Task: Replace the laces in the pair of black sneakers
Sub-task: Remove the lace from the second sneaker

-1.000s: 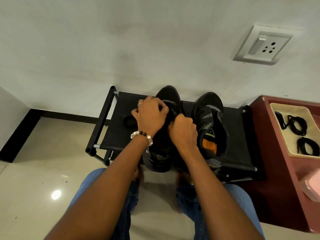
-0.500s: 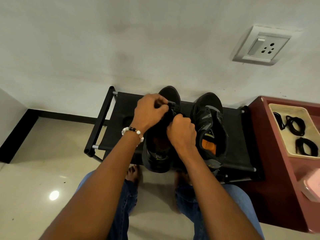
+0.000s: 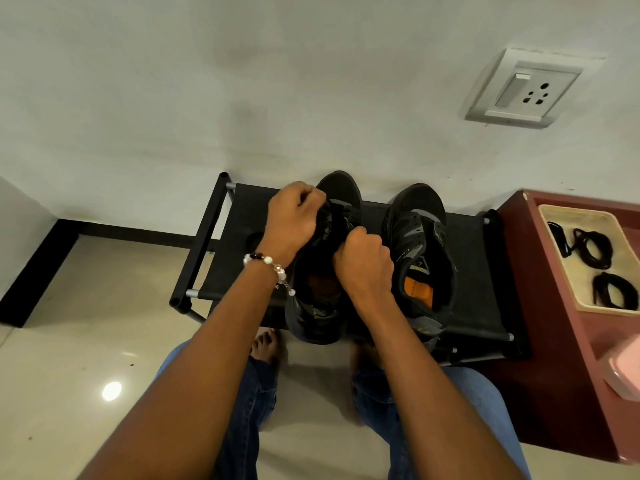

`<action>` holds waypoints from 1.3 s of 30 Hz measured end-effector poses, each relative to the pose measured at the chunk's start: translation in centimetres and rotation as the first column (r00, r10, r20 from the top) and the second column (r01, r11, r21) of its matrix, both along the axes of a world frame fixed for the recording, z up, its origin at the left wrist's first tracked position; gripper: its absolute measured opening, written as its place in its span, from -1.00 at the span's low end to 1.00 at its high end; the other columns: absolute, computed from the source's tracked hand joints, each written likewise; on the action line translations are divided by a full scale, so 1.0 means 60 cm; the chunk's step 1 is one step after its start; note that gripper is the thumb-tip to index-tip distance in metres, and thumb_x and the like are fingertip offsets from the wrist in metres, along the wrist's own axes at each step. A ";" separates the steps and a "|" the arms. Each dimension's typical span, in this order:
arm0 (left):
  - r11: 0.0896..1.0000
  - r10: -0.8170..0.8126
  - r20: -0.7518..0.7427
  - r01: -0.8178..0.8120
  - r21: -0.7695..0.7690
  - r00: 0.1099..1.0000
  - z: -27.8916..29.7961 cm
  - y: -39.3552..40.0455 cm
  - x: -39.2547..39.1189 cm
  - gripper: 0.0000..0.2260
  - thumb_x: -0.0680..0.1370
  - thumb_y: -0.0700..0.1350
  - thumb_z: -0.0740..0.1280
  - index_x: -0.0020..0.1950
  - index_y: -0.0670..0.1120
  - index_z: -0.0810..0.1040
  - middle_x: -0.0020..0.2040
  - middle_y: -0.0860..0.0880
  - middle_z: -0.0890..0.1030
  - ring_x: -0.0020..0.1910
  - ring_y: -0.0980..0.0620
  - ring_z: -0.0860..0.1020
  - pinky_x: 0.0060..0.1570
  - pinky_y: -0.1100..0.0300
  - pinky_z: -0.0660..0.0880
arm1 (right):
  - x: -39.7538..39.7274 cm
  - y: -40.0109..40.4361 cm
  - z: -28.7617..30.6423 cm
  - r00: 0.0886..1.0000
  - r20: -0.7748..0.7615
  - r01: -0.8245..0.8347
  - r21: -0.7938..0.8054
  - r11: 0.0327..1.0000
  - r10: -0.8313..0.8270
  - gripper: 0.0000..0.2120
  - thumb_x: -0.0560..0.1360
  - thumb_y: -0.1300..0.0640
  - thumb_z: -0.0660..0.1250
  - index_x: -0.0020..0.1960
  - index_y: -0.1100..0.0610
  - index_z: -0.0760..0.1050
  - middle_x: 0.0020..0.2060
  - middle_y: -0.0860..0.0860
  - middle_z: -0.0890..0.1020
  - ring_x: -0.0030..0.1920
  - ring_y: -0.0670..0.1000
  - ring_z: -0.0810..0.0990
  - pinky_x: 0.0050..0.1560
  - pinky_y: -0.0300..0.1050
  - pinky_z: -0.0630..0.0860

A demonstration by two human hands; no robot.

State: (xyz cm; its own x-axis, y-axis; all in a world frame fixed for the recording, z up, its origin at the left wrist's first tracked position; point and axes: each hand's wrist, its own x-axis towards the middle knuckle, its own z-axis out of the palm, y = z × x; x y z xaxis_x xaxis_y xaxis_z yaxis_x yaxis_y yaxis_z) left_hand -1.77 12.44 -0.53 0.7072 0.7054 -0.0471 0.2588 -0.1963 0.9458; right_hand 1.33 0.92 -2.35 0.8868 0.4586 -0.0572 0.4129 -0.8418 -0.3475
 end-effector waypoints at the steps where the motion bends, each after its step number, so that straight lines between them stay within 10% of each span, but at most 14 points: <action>1: 0.974 0.072 0.150 -0.037 -0.225 0.986 0.012 0.001 -0.003 -0.83 0.58 -0.18 0.25 -0.19 -0.13 0.55 -0.20 -0.07 0.63 -0.13 -0.08 0.64 -0.01 0.00 0.58 | 0.000 0.000 0.000 1.000 0.000 0.003 -0.002 1.000 -0.003 -0.75 0.60 0.18 0.15 0.17 0.33 0.42 0.06 0.25 0.57 0.05 0.31 0.58 -0.24 -0.02 0.36; 4: 0.689 0.426 0.466 0.055 -0.722 0.776 0.048 0.014 -0.009 -0.82 0.58 -0.28 0.18 -0.22 -0.20 0.45 -0.28 -0.11 0.54 -0.35 -0.09 0.57 -0.14 -0.06 0.59 | -0.001 0.000 0.000 1.000 0.005 0.013 0.001 1.000 -0.013 -0.77 0.59 0.19 0.17 0.15 0.32 0.43 0.03 0.24 0.58 0.02 0.29 0.60 -0.26 -0.04 0.38; 8: 0.590 0.569 0.432 0.019 -0.807 0.700 0.063 0.034 -0.020 -0.81 0.57 -0.25 0.18 -0.25 -0.11 0.38 -0.35 -0.03 0.46 -0.52 0.09 0.30 -0.47 0.24 0.35 | 0.000 0.002 -0.003 1.000 0.016 0.017 0.007 1.000 -0.017 -0.78 0.59 0.20 0.17 0.13 0.32 0.45 0.00 0.22 0.59 -0.01 0.27 0.61 -0.29 -0.06 0.37; 10: 0.741 0.407 0.350 -0.081 -0.667 0.843 0.053 0.029 -0.023 -0.82 0.56 -0.23 0.23 -0.25 -0.07 0.43 -0.36 0.02 0.47 -0.53 0.12 0.29 -0.52 0.27 0.26 | 0.000 0.002 -0.003 1.000 0.017 0.015 0.003 1.000 -0.015 -0.77 0.59 0.19 0.17 0.14 0.32 0.44 0.01 0.23 0.59 0.00 0.28 0.61 -0.28 -0.05 0.37; 13: 0.999 0.022 -0.011 -0.022 0.032 1.000 0.022 0.011 -0.015 -0.95 0.52 -0.11 0.37 -0.12 0.01 0.61 -0.22 0.10 0.60 -0.31 0.21 0.53 -0.25 0.32 0.48 | -0.001 0.002 -0.001 1.000 0.018 0.008 -0.007 1.000 -0.008 -0.75 0.60 0.18 0.16 0.17 0.32 0.43 0.04 0.25 0.59 0.04 0.31 0.59 -0.25 -0.02 0.38; 17: 0.841 -0.118 -0.409 0.310 0.443 0.905 -0.015 -0.015 0.002 -0.76 0.54 0.00 0.37 0.18 0.03 0.63 0.13 -0.09 0.55 0.11 -0.03 0.50 0.15 0.13 0.44 | -0.001 0.001 -0.003 1.000 0.025 -0.006 -0.018 1.000 0.006 -0.74 0.61 0.18 0.13 0.21 0.32 0.41 0.08 0.25 0.58 0.07 0.31 0.59 -0.19 0.02 0.43; 22: 0.728 0.045 -0.380 0.230 0.645 0.924 -0.018 -0.030 0.011 -0.82 0.56 -0.03 0.30 -0.01 -0.05 0.67 0.10 -0.07 0.51 0.14 -0.11 0.44 0.07 0.04 0.46 | 0.000 0.001 -0.006 0.999 0.032 0.008 -0.020 1.000 -0.008 -0.74 0.62 0.19 0.11 0.22 0.32 0.41 0.08 0.26 0.58 0.07 0.31 0.59 -0.20 0.00 0.41; 27: 0.997 0.073 -0.087 -0.070 0.040 0.994 -0.007 -0.011 0.005 -0.83 0.52 -0.13 0.35 -0.18 -0.19 0.67 -0.18 -0.12 0.67 -0.12 -0.10 0.63 -0.04 -0.02 0.59 | -0.002 0.000 -0.006 0.999 0.046 0.012 -0.017 1.000 -0.011 -0.76 0.60 0.19 0.15 0.17 0.32 0.42 0.03 0.24 0.59 0.02 0.29 0.61 -0.25 -0.01 0.39; 32: 0.709 0.329 0.331 0.001 -0.705 0.885 0.053 0.015 -0.017 -0.88 0.56 -0.26 0.26 -0.14 -0.23 0.56 -0.18 -0.14 0.64 -0.14 -0.15 0.65 -0.16 0.08 0.59 | -0.003 0.002 -0.004 0.999 0.037 0.028 -0.012 1.000 -0.028 -0.76 0.61 0.17 0.16 0.15 0.31 0.44 0.01 0.22 0.59 0.00 0.28 0.61 -0.28 -0.04 0.38; 36: 0.543 0.486 0.434 0.127 -0.830 0.758 0.060 0.015 -0.017 -0.84 0.60 -0.23 0.17 -0.17 -0.15 0.44 -0.34 -0.05 0.49 -0.46 0.04 0.40 -0.30 0.11 0.53 | -0.003 0.002 -0.004 0.999 0.025 0.036 -0.008 0.999 -0.035 -0.76 0.61 0.17 0.15 0.16 0.30 0.44 0.01 0.22 0.59 -0.01 0.27 0.61 -0.28 -0.05 0.37; 39: 0.836 0.277 0.303 -0.072 -0.545 0.912 0.041 0.010 -0.013 -0.91 0.59 -0.15 0.23 -0.09 -0.09 0.49 -0.37 0.01 0.48 -0.51 0.07 0.33 -0.46 0.18 0.38 | -0.002 0.002 -0.004 0.999 0.032 0.031 -0.013 0.999 -0.031 -0.77 0.61 0.17 0.15 0.16 0.30 0.43 0.02 0.22 0.59 0.00 0.27 0.61 -0.28 -0.04 0.37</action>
State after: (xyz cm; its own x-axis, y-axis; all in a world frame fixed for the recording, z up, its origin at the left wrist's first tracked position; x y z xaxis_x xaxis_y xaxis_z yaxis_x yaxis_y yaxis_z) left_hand -2.56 13.03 1.96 0.6128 0.7628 -0.2065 -0.1320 0.3565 0.9249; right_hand 1.19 1.02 -2.56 0.9019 0.4305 -0.0348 0.3974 -0.8587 -0.3236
